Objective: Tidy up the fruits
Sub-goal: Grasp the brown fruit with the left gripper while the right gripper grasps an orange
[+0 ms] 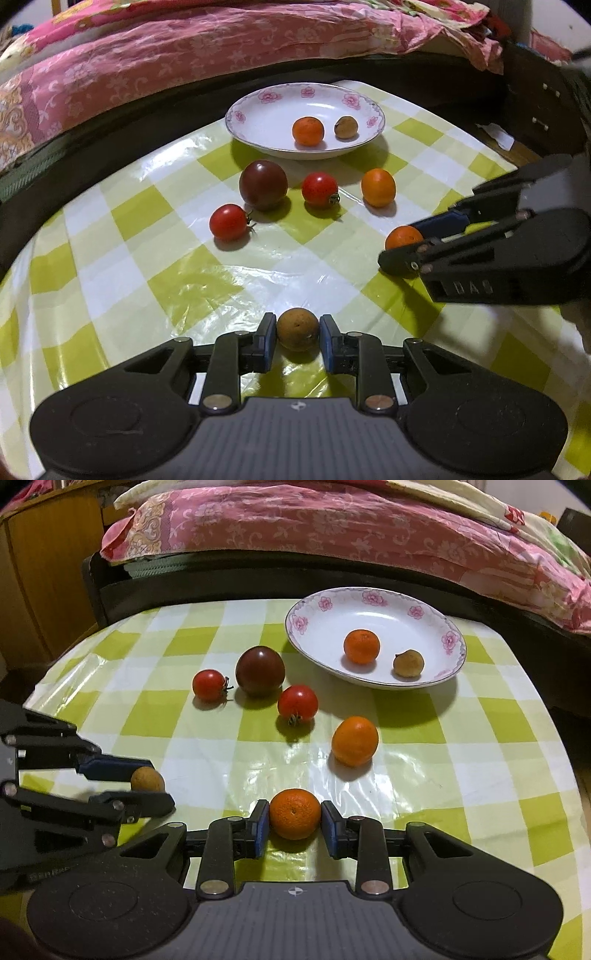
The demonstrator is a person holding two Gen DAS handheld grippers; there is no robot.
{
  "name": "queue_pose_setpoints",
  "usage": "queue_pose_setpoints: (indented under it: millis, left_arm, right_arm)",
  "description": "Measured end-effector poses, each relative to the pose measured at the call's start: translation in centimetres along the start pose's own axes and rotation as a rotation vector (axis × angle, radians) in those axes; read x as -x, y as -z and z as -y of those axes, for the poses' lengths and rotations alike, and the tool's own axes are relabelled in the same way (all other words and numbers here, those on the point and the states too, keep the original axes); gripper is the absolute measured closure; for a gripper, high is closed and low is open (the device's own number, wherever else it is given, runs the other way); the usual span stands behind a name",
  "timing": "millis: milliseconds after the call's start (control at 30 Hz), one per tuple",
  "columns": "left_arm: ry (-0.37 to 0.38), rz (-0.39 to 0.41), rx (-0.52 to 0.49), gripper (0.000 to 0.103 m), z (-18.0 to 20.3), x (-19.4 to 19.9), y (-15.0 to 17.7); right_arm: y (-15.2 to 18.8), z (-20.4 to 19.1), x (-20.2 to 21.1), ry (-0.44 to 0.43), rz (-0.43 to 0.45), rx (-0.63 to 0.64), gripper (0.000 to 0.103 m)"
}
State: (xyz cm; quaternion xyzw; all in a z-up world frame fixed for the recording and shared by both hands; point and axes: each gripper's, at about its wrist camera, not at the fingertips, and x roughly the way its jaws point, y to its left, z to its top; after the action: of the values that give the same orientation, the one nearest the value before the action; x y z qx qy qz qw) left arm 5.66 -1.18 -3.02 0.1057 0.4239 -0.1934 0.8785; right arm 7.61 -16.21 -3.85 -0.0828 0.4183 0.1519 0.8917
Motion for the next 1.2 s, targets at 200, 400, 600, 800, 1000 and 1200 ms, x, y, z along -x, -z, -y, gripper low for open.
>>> queue_pose_setpoints:
  millis: [200, 400, 600, 800, 1000, 1200]
  left_arm:
    - [-0.017, -0.006, 0.01, 0.056, -0.3, -0.1, 0.0]
    - [-0.016, -0.024, 0.036, 0.062, -0.6, -0.3, -0.4]
    - [-0.016, -0.03, 0.032, 0.07, -0.2, -0.6, -1.1]
    - [-0.036, -0.027, 0.007, 0.07, 0.4, -1.2, -1.6]
    - [-0.033, -0.025, 0.009, 0.07, 0.5, -1.7, -2.2]
    - [-0.035, -0.021, 0.009, 0.07, 0.4, -2.3, -2.7]
  right_arm:
    - [0.0, 0.2, -0.2, -0.024, 0.008, -0.006, 0.072]
    - [0.0, -0.2, -0.2, -0.002, 0.012, 0.013, 0.077]
    - [0.0, 0.1, 0.0, -0.009, 0.004, -0.001, 0.078]
    - [0.0, 0.9, 0.3, -0.004, 0.008, -0.025, 0.078]
    - [0.2, 1.6, 0.5, -0.004, 0.01, -0.046, 0.078]
    - [0.1, 1.8, 0.5, -0.006, 0.012, -0.056, 0.078]
